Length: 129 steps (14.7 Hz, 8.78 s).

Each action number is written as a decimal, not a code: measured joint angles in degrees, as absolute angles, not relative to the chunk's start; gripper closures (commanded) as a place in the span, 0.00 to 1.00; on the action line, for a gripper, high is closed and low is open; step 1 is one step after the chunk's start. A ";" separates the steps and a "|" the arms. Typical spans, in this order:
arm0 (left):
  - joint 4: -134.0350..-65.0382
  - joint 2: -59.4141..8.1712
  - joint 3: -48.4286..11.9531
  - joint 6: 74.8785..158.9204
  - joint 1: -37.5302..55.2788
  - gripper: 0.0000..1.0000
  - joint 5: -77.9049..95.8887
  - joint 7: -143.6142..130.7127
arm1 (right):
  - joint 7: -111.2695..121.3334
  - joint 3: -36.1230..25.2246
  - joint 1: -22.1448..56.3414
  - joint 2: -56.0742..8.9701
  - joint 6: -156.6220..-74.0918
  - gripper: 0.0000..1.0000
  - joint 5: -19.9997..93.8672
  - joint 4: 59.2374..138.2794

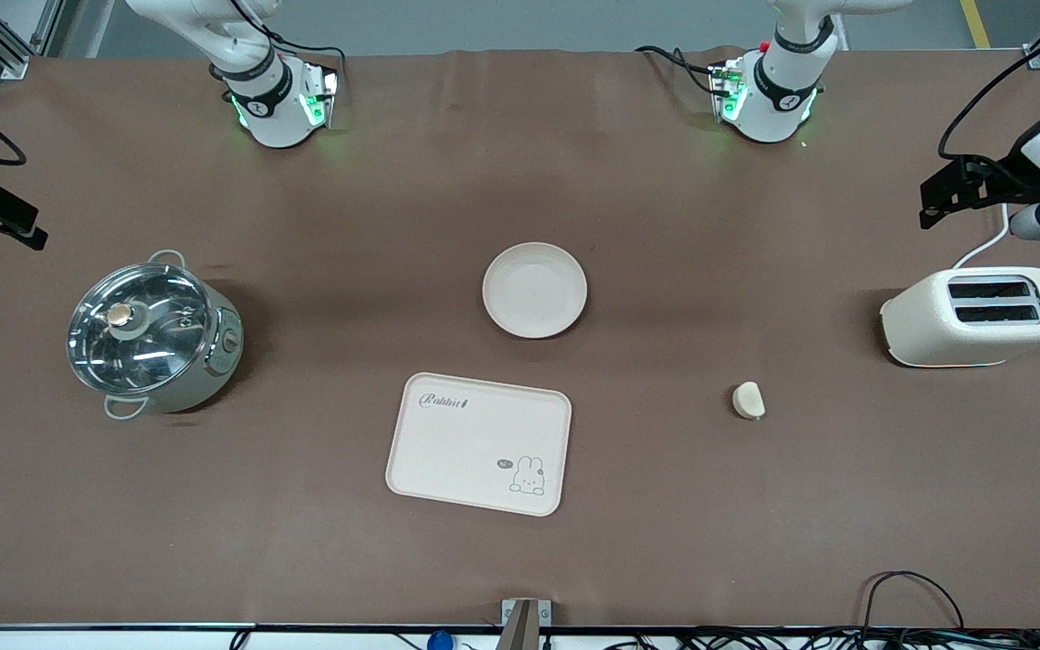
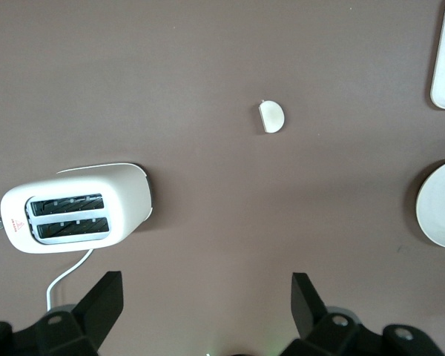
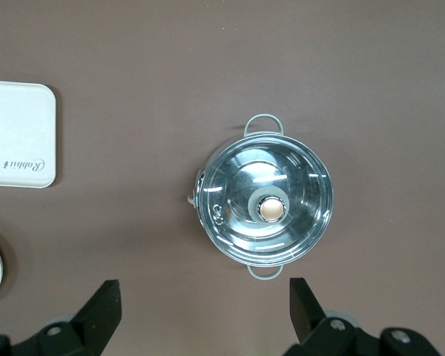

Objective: Place bun in plate and plate on tray

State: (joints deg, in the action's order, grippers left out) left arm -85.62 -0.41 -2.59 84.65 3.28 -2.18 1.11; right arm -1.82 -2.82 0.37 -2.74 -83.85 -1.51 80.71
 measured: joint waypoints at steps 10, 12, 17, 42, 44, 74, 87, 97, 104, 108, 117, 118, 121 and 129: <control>-85.10 -10.71 -2.82 89.93 3.56 0.00 -1.44 -5.47 | -1.83 -2.84 0.37 -2.76 -83.81 0.00 -1.51 80.72; -85.09 -15.59 -3.28 93.25 4.59 0.00 -0.93 -15.56 | -1.83 -2.85 0.37 -2.77 -83.81 0.00 -1.51 80.72; -86.74 -25.52 -4.07 104.99 7.59 0.00 -0.92 -28.20 | -1.83 -2.86 0.36 -2.78 -83.79 0.00 -1.51 80.73; -94.95 -39.71 -9.17 128.23 7.55 0.78 -0.16 -30.63 | -1.85 -2.98 0.36 -2.79 -83.78 0.00 -1.51 80.74; -94.62 -38.23 -14.63 126.87 7.63 0.78 -0.12 -36.21 | -1.86 -2.99 0.35 -2.79 -83.78 0.00 -1.51 80.74; -83.88 -31.56 -22.13 118.46 19.40 0.00 -4.75 -68.10 | -2.16 -2.11 7.12 -10.80 -82.35 0.00 4.81 82.73; -76.74 -17.32 -22.04 98.80 -6.21 0.00 -7.72 -31.22 | -5.75 -1.85 26.58 -23.40 -127.59 0.00 31.64 110.99; -85.40 -1.15 -12.30 89.65 -3.12 0.00 -2.57 -10.75 | -6.30 -1.87 41.80 -31.88 -147.72 0.24 43.34 114.05; -95.23 6.99 -6.99 89.62 1.28 0.00 -0.02 -7.54 | -6.31 -1.91 43.73 -32.35 -148.19 0.68 47.00 114.28; -95.46 6.94 -6.93 89.62 1.21 0.00 -0.02 -7.54 | -6.30 -1.95 43.92 -32.35 -148.18 0.98 47.23 114.30; -95.50 6.56 -6.45 89.77 0.57 0.00 -0.02 -7.54 | -6.10 -6.72 38.38 -31.58 -146.85 0.99 47.46 107.20; -95.50 6.56 -6.45 89.78 0.56 0.00 -0.02 -7.54 | -6.07 -7.16 37.09 -31.57 -145.72 0.99 47.37 105.46; -95.48 6.53 -6.44 89.78 0.56 0.00 -0.02 -7.54 | -5.49 -7.45 33.75 -33.21 -143.54 0.99 47.09 100.66; -95.48 6.44 -6.44 89.82 0.56 0.00 -0.02 -7.54 | -5.37 -7.51 30.69 -46.76 -143.88 0.59 47.09 87.49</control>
